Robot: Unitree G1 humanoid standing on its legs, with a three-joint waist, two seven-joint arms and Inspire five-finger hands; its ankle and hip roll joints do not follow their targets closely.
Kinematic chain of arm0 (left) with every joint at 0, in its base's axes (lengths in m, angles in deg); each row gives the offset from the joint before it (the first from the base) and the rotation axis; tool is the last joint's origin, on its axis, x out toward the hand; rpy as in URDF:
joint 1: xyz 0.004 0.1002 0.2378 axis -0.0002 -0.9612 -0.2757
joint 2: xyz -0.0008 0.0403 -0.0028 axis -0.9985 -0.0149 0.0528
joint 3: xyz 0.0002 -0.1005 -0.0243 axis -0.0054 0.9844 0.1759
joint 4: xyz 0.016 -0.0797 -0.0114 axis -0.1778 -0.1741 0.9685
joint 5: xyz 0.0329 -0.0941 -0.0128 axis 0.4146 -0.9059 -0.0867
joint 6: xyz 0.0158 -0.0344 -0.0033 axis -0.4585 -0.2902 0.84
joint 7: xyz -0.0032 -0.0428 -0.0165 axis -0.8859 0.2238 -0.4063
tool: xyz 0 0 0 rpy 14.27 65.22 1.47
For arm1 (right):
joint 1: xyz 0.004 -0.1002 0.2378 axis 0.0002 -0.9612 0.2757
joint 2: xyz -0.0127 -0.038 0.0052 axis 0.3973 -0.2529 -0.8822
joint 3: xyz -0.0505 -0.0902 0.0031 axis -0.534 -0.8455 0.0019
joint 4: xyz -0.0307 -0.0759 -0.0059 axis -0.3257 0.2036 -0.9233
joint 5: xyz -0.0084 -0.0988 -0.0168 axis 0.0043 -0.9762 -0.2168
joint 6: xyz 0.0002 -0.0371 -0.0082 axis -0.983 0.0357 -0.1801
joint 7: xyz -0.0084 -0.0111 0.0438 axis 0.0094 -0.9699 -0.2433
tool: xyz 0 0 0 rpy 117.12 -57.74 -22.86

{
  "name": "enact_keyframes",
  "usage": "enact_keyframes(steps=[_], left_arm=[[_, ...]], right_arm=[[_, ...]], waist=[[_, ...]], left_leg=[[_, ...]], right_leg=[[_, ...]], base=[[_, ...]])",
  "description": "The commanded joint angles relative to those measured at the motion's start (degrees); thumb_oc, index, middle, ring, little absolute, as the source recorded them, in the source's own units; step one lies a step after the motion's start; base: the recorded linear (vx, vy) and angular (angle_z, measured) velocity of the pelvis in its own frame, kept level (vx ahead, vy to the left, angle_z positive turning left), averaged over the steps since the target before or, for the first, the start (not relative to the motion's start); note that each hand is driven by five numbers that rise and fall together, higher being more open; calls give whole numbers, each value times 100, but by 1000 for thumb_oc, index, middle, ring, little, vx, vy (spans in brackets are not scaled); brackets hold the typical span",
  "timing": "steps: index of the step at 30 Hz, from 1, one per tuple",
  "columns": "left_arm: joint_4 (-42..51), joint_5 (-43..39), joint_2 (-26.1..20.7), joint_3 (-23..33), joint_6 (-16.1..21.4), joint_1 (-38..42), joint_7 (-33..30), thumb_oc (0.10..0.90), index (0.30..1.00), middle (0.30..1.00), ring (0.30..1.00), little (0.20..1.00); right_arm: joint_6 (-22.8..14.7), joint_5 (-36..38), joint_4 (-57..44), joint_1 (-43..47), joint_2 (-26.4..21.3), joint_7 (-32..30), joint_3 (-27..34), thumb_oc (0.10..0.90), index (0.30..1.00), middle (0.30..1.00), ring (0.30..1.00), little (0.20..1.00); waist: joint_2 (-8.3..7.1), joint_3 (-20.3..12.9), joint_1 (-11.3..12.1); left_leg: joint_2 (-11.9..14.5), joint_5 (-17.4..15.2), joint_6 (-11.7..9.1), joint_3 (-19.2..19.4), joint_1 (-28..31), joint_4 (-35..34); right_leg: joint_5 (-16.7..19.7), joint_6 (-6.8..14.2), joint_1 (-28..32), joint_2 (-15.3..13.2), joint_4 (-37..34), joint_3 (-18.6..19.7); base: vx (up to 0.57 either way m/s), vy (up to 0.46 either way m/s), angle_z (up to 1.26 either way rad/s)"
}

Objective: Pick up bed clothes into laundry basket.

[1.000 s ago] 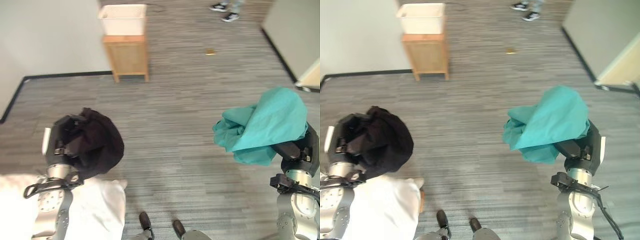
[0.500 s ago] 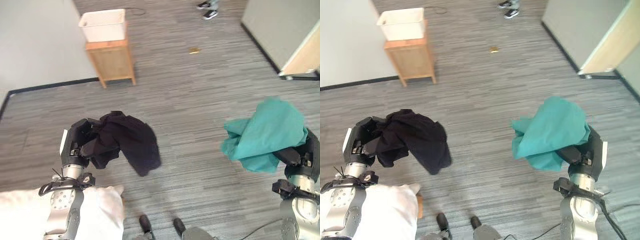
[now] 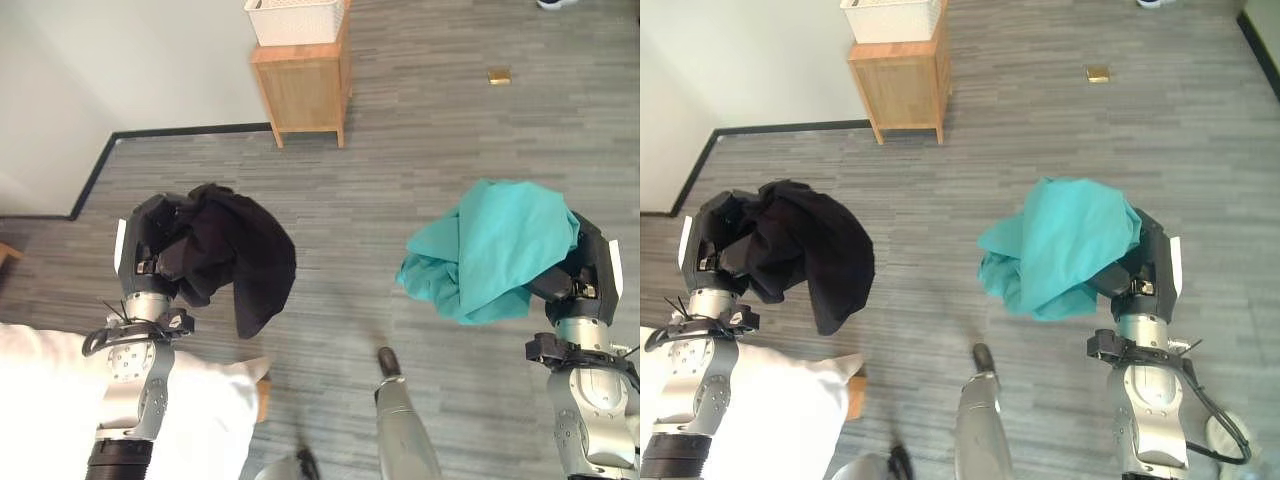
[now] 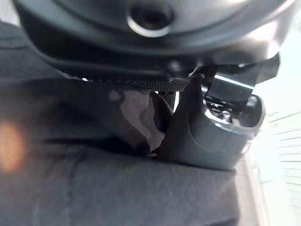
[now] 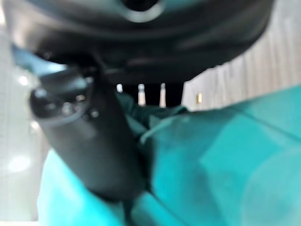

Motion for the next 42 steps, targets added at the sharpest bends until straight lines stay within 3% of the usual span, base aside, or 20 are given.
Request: enact_keyframes(steps=[1,2,3,6,7,11,13,14,16,19,20,21,23,25,28,33,34,36,39,42], left_arm=[[577,-291,-232,361,826,626,141,400,300,300,300,300],[605,-357,-150,344,799,601,142,400,300,300,300,300],[633,-381,-75,394,785,544,159,400,300,300,300,300],[831,-555,58,531,800,318,219,400,300,300,300,300],[838,-550,55,527,797,321,214,400,300,300,300,300],[944,-569,40,743,957,275,66,400,300,300,300,300],[1005,-563,-21,966,1239,359,-142,400,300,300,300,300],[954,-466,-26,1011,1291,445,-253,400,300,300,300,300],[1008,-311,-54,1140,1306,464,-354,400,300,300,300,300],[1120,-210,-81,1476,1301,227,-392,400,300,300,300,300],[1135,-118,-5,1591,1198,27,-368,400,300,300,300,300],[1154,-112,-3,1596,1187,12,-373,400,300,300,300,300],[882,-146,-22,1556,1111,49,-471,400,300,300,300,300],[907,-228,-32,1368,1143,193,-444,400,300,300,300,300],[975,-252,-130,1219,1050,255,-288,400,300,300,300,300],[972,-258,-133,1211,1051,253,-283,400,300,300,300,300],[747,-454,-174,809,976,557,-61,400,300,300,300,300],[695,-526,-129,758,976,615,-5,400,300,300,300,300],[681,-488,-68,729,1008,559,-6,400,300,300,300,300],[641,-652,70,783,1036,537,37,400,300,300,300,300]], right_arm=[[-779,451,-423,439,-437,15,402,400,300,300,300,300],[-784,544,-451,535,-499,-13,378,400,300,300,300,300],[-807,609,-412,567,-637,-26,381,400,300,300,300,300],[-773,787,-249,789,-884,-130,491,400,300,300,300,300],[-773,789,-248,789,-880,-129,498,400,300,300,300,300],[-789,716,-327,919,-927,-118,424,400,300,300,300,300],[-878,562,-367,1004,-1049,-160,334,400,300,300,300,300],[-815,457,-405,1037,-1152,-80,237,400,300,300,300,300],[-763,419,-376,1022,-1197,-30,241,400,300,300,300,300],[-604,349,-407,963,-1071,66,284,400,300,300,300,300],[-529,138,-407,905,-938,114,238,400,300,300,300,300],[-523,126,-420,898,-925,107,233,400,300,300,300,300],[-519,144,-500,727,-712,135,238,400,300,300,300,300],[-529,78,-543,608,-516,129,260,400,300,300,300,300],[-492,143,-462,312,-362,119,449,400,300,300,300,300],[-489,146,-470,298,-357,123,459,400,300,300,300,300],[-559,248,-357,51,-245,70,717,400,300,300,300,300],[-575,293,-360,41,-246,110,758,400,300,300,300,300],[-660,291,-368,65,-332,115,771,400,300,300,300,300],[-607,390,-360,77,-528,188,720,400,300,300,300,300]], waist=[[-1,-544,-410],[-129,-586,-258],[-354,-522,-21],[-905,-281,758],[-926,-286,763],[-932,-309,1175],[-669,-417,1296],[-488,-524,1361],[-455,-609,1416],[-349,-874,1402],[-397,-1017,1536],[-390,-1022,1549],[-328,-894,1413],[-216,-731,1181],[-144,-639,1017],[-152,-630,970],[-299,-651,512],[-370,-704,399],[-441,-783,357],[-493,-766,417]], left_leg=[[20,3221,143,131,1897,-681],[128,3747,143,271,1362,508],[-89,3775,192,74,369,2106],[-1169,2694,262,83,-1404,4836],[-1187,2717,272,98,-1441,4848],[-1438,2689,216,315,-2264,3404],[-602,2955,199,834,-2038,149],[-551,3077,235,1016,-1818,-1421],[-593,3222,279,1157,-1562,-2284],[-619,3303,432,1654,-1160,-2392],[-1054,3092,751,1491,-753,-2391],[-1043,3121,773,1509,-772,-2394],[-1157,2854,960,1451,-359,-2366],[-1067,2645,1022,1189,-68,-2369],[-1046,2559,983,959,190,-2477],[-1057,2568,982,904,206,-2488],[-1126,2072,717,410,534,-2491],[-1160,1855,672,261,663,-2478],[-1120,1656,617,58,768,-2354],[-879,1893,469,-92,674,-1917]], right_leg=[[681,180,67,263,-934,523],[384,-41,488,314,-1057,501],[302,-300,910,333,-1266,605],[323,-518,2057,265,-1919,951],[358,-509,2043,241,-1945,963],[250,-512,2722,357,-2204,1104],[-366,-538,3203,551,-2133,955],[-529,-486,3334,698,-2131,891],[-741,-426,3598,625,-2081,807],[-940,-223,3911,333,-1519,565],[216,251,3729,-135,91,368],[228,267,3669,-123,153,398],[1172,466,2924,-106,1575,495],[806,353,2308,218,2156,631],[504,81,1884,-239,1744,681],[487,74,1928,-264,1737,624],[177,224,1806,-223,-1045,1664],[161,366,1847,-133,-1919,1959],[438,490,1964,-113,-2562,2033],[420,348,2011,70,-2070,2075]], base=[[815,-863,32],[769,-861,54],[718,-836,44],[544,-634,-40],[454,-360,-21],[493,-190,-47],[871,-45,-69],[664,25,-54],[552,-26,-67],[738,-10,55],[695,47,-33],[579,79,-1],[405,40,50],[432,-112,65],[322,-148,96],[137,-113,77],[731,-626,17],[571,-511,118],[260,-294,64],[135,-399,16]])
